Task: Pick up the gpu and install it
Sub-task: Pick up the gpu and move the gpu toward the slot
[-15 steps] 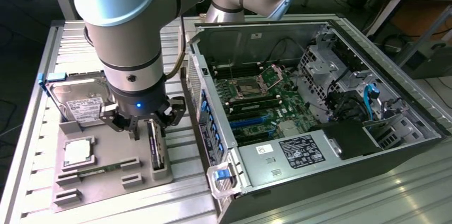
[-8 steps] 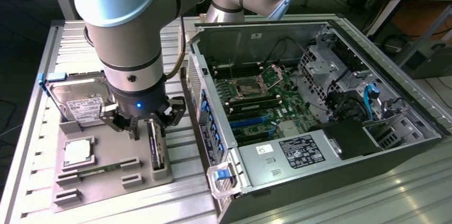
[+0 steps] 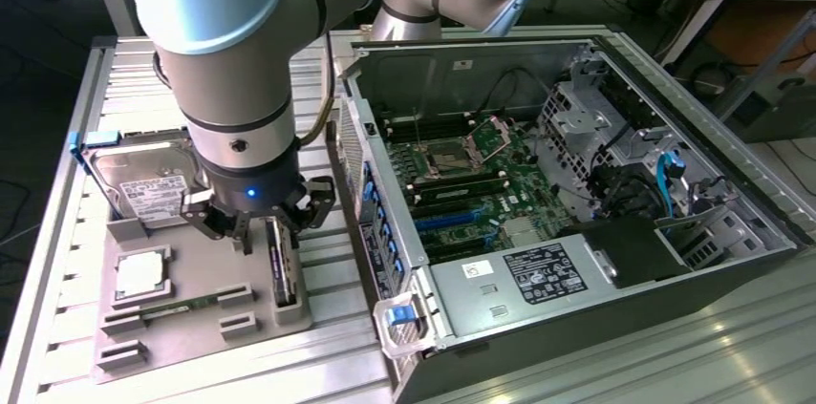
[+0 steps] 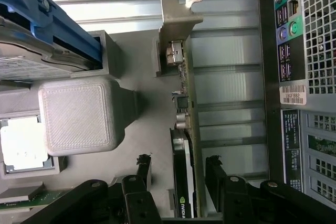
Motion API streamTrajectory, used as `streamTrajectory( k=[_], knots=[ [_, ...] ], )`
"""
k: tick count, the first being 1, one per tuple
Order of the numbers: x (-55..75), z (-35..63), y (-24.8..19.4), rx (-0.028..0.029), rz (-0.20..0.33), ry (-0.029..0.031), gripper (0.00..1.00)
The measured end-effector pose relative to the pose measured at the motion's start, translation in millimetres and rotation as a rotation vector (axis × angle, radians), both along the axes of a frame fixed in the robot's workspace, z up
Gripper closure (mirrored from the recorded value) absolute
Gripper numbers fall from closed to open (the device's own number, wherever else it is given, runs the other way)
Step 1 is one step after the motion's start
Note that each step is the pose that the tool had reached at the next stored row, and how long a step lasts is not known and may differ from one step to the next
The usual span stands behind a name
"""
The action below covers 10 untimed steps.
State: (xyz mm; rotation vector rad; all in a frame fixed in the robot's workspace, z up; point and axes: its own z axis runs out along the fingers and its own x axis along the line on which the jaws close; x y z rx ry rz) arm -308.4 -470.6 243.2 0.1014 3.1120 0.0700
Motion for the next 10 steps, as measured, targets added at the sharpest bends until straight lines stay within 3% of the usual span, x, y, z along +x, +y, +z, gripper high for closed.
streamTrajectory(
  k=[7,10],
  knots=[
    [0.0,-0.1,0.0,0.0001,0.000,-0.0002,0.46],
    [0.0,-0.1,0.0,0.0001,0.000,-0.0002,0.54]
  ],
)
